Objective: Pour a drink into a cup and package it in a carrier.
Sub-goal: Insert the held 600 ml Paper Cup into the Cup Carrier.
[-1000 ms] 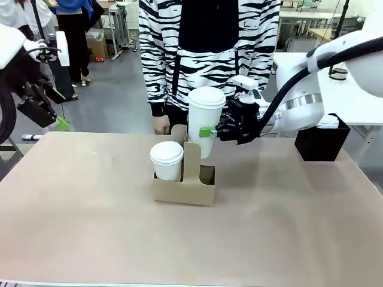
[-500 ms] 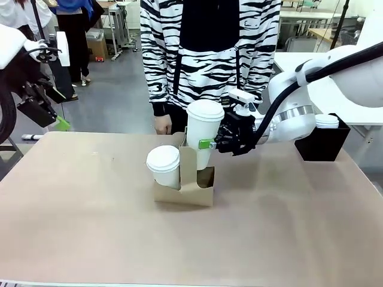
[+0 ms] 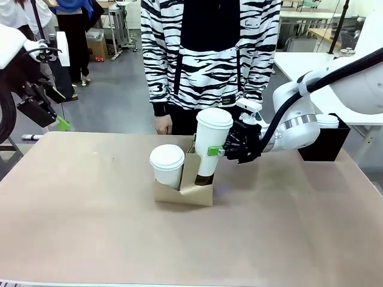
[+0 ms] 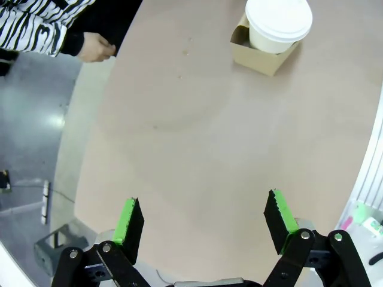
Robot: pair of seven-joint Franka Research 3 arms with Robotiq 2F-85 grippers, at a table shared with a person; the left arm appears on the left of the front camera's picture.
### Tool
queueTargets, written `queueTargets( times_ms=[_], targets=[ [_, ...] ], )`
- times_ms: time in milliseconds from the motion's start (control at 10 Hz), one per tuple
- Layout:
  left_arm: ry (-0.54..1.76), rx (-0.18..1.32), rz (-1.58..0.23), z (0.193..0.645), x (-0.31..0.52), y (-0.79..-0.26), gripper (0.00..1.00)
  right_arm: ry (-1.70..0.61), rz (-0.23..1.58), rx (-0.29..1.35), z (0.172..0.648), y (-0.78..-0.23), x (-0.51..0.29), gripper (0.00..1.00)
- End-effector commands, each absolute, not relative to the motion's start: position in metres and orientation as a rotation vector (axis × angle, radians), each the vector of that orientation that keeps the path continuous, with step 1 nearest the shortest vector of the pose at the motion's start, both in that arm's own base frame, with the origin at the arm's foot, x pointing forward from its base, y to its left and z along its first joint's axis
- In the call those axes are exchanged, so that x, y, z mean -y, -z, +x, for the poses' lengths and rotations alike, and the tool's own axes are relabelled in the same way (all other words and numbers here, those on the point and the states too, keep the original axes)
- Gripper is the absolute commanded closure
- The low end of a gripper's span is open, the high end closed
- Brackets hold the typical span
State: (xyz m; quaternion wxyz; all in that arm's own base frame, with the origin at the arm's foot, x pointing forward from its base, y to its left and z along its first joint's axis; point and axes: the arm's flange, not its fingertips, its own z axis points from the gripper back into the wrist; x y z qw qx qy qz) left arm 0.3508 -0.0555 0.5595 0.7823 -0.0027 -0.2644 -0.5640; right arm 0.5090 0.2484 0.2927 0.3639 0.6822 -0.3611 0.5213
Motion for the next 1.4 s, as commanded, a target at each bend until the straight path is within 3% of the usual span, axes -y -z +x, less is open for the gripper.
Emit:
queueTargets(
  times_ms=[0,800,1300],
  targets=[
    [1.202,0.568,-0.006,0.35,0.056,-0.562,0.0,-1.427,1.732,0.929,0.504,-0.283,-0.247,0.19],
    [1.202,0.568,-0.006,0.35,0.056,-0.562,0.0,-1.506,1.688,1.141,0.486,-0.347,-0.232,0.19],
    [1.202,0.568,-0.006,0.35,0.056,-0.562,0.0,-1.428,1.754,1.085,0.505,-0.305,-0.248,0.19]
  ],
)
